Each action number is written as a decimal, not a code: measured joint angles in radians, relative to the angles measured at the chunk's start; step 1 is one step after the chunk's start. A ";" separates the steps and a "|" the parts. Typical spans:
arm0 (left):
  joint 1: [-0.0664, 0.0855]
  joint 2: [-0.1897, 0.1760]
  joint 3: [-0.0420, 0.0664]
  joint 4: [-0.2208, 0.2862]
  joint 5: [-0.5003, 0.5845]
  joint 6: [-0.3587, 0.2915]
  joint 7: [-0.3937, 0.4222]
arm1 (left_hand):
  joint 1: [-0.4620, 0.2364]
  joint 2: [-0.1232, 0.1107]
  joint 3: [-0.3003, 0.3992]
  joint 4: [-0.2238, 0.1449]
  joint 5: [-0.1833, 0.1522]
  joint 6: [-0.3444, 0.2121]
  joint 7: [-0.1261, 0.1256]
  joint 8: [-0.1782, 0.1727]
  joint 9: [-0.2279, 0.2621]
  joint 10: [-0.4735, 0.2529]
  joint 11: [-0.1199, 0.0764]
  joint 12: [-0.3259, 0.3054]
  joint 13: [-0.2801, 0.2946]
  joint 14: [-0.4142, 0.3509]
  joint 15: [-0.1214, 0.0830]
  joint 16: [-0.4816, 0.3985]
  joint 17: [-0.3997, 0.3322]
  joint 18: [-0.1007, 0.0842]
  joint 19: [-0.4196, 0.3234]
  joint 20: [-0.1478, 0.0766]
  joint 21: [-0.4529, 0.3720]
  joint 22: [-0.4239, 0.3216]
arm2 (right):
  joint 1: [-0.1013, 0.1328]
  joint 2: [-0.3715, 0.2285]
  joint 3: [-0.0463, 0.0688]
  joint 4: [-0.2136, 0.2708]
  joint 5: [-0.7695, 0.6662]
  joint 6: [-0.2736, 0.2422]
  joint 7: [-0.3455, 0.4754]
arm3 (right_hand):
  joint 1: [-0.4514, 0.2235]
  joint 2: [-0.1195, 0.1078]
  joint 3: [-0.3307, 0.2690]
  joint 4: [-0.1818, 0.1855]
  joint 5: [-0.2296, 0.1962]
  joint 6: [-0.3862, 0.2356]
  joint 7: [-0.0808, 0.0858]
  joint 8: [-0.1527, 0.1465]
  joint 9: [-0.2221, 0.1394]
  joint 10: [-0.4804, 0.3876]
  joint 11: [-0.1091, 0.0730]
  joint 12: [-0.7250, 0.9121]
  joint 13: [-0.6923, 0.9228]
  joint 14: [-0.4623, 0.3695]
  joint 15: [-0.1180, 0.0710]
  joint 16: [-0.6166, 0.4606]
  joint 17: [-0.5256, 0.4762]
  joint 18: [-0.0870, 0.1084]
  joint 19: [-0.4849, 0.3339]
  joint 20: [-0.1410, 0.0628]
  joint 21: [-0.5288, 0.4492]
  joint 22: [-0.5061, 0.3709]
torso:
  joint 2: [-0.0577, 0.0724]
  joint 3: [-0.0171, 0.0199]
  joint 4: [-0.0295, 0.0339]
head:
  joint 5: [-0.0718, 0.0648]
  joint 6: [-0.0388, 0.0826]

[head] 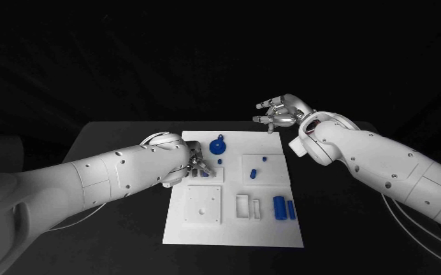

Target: Assemble the parts on the task board

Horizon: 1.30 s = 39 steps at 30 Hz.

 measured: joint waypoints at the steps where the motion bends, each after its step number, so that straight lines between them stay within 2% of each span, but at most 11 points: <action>1: 0.000 -0.001 0.000 0.000 0.000 -0.001 0.000 | 0.004 -0.004 -0.003 0.003 0.012 0.004 -0.004 0.000 -0.004 0.000 0.000 -0.001 0.003 -0.001 -0.001 0.000 0.000 0.000 0.000 0.000 0.000 0.000 | 0.000 0.000 0.000 0.000 0.000 0.000 0.000 | 0.000 0.000 -0.003 0.003 0.000 0.000 0.000 0.000 0.000 0.000 0.000 0.000 0.000 0.000 0.000 0.000 -0.001 0.000 0.000 0.000 0.000 -0.001 | 0.000 -0.0005 0.0001 | 0.000 0.000; 4: -0.001 -0.002 0.000 0.001 0.002 -0.004 0.000 | 0.004 -0.004 -0.011 0.011 0.064 0.007 -0.007 0.000 -0.013 -0.006 -0.006 -0.005 0.013 -0.001 -0.001 0.000 0.001 0.000 0.004 -0.004 -0.004 0.000 | 0.000 0.000 0.000 0.000 0.000 0.000 0.000 | 0.000 0.000 -0.004 0.004 0.000 0.000 0.000 0.000 0.000 0.000 0.000 0.000 0.000 0.000 0.000 0.000 -0.001 0.000 0.000 0.000 0.000 -0.001 | 0.000 -0.0006 0.0004 | 0.000 0.000; 10: -0.001 -0.004 -0.001 0.002 0.006 -0.006 0.001 | 0.011 -0.011 -0.006 0.029 0.076 0.007 -0.007 0.000 -0.023 -0.006 -0.006 -0.011 0.025 -0.001 -0.001 0.000 0.001 0.000 0.004 -0.004 -0.008 0.000 | -0.001 0.000 0.000 -0.001 0.001 0.000 0.000 | 0.000 0.000 -0.004 0.004 0.000 0.000 0.000 0.000 0.000 0.000 0.000 0.000 0.000 0.000 0.000 0.000 -0.001 0.000 0.000 0.000 0.000 -0.001 | 0.000 -0.0009 0.0004 | 0.000 -0.001; 11: -0.001 -0.005 -0.001 0.002 0.007 -0.007 0.001 | 0.010 -0.015 -0.003 0.032 0.076 0.008 -0.007 0.000 -0.024 -0.006 -0.006 -0.011 0.026 -0.001 -0.001 0.000 0.001 -0.009 0.006 -0.006 -0.008 0.000 | -0.001 0.000 0.000 -0.001 0.001 0.000 0.000 | 0.000 0.000 -0.004 0.004 0.000 0.000 0.000 0.000 0.000 0.000 0.000 0.000 0.000 0.000 0.000 0.000 -0.001 0.000 0.000 0.000 0.000 -0.001 | 0.000 -0.0009 0.0004 | 0.001 -0.001; 13: -0.001 -0.006 -0.001 0.002 0.007 -0.007 0.001 | 0.002 -0.029 0.000 0.043 0.076 0.014 -0.014 -0.001 -0.025 -0.015 -0.014 -0.011 0.029 -0.001 -0.001 0.000 0.001 -0.016 0.004 -0.011 -0.008 0.000 | -0.002 0.000 0.000 -0.001 0.001 0.000 0.000 | 0.000 0.000 -0.004 0.004 0.000 0.000 0.000 0.000 0.000 0.000 0.000 0.000 0.000 0.000 0.000 0.000 -0.001 0.000 0.000 0.000 0.000 -0.001 | 0.000 -0.0009 0.0003 | 0.001 -0.002; 18: -0.002 -0.010 -0.002 0.002 0.008 -0.009 0.000 | -0.012 -0.079 0.025 0.077 0.079 0.021 -0.021 -0.002 -0.028 -0.022 -0.022 -0.017 0.034 -0.001 -0.001 0.000 -0.002 -0.016 0.004 -0.011 -0.012 0.000 | -0.003 0.000 0.000 -0.002 0.001 0.000 0.000 | 0.000 0.000 -0.006 0.005 0.000 -0.007 0.000 0.000 0.000 0.000 0.000 0.000 0.000 -0.003 0.003 0.000 -0.001 0.000 0.000 0.000 0.000 -0.003 | 0.000 -0.0009 0.0003 | 0.001 -0.002; 20: -0.003 -0.012 -0.002 0.003 0.008 -0.010 -0.001 | -0.019 -0.109 0.051 0.102 0.080 0.024 -0.023 -0.002 -0.027 -0.022 -0.022 -0.017 0.035 -0.001 -0.001 0.000 -0.004 -0.016 0.004 -0.011 -0.012 0.000 | -0.004 0.000 0.000 -0.002 0.001 0.001 0.000 | 0.000 0.000 -0.007 0.007 0.000 -0.008 0.001 0.000 0.000 0.000 0.000 0.000 0.000 -0.003 0.003 0.000 -0.001 0.000 0.000 0.000 0.000 -0.004 | 0.000 -0.0009 0.0003 | 0.001 -0.002; 27: -0.004 -0.020 -0.003 0.007 0.008 -0.010 -0.005 | -0.014 -0.190 0.094 0.181 0.081 0.027 -0.019 -0.002 -0.024 -0.022 -0.022 -0.021 0.039 -0.005 -0.005 -0.004 -0.004 -0.016 0.004 -0.011 -0.012 0.000 | -0.007 0.000 0.000 -0.004 0.001 0.001 0.000 | 0.000 0.000 -0.007 0.007 0.000 -0.008 0.001 0.000 0.000 0.000 0.000 0.000 0.000 -0.003 0.003 0.000 -0.001 0.000 0.000 0.000 0.000 -0.004 | 0.000 -0.0007 0.0000 | 0.001 -0.002; 32: -0.005 -0.024 -0.003 0.010 0.008 -0.009 -0.008 | -0.003 -0.211 0.097 0.224 0.081 0.030 -0.016 -0.002 -0.021 -0.022 -0.022 -0.021 0.041 -0.005 -0.005 -0.004 -0.004 -0.016 0.004 -0.010 -0.012 0.001 | -0.008 0.001 0.000 -0.005 0.002 0.001 0.000 | 0.000 0.000 -0.005 0.008 0.000 -0.009 0.002 0.000 0.000 -0.002 0.002 0.000 0.000 -0.003 0.003 0.000 -0.001 0.000 0.000 0.000 0.000 -0.005 | 0.000 -0.0005 -0.0003 | 0.002 -0.002; 39: -0.005 -0.025 -0.003 0.013 0.012 -0.009 -0.010 | -0.007 -0.227 0.094 0.248 0.081 0.030 -0.016 -0.002 -0.019 -0.022 -0.022 -0.021 0.041 -0.005 -0.005 -0.005 -0.006 -0.016 0.004 -0.010 -0.015 0.000 | -0.010 0.001 0.000 -0.005 0.002 0.001 0.000 | 0.000 0.000 -0.004 0.009 0.000 -0.012 0.004 0.000 0.000 -0.003 0.004 0.000 0.000 -0.003 0.003 0.000 -0.002 0.000 0.000 0.000 0.000 -0.006 | 0.000 -0.0003 -0.0005 | 0.002 -0.002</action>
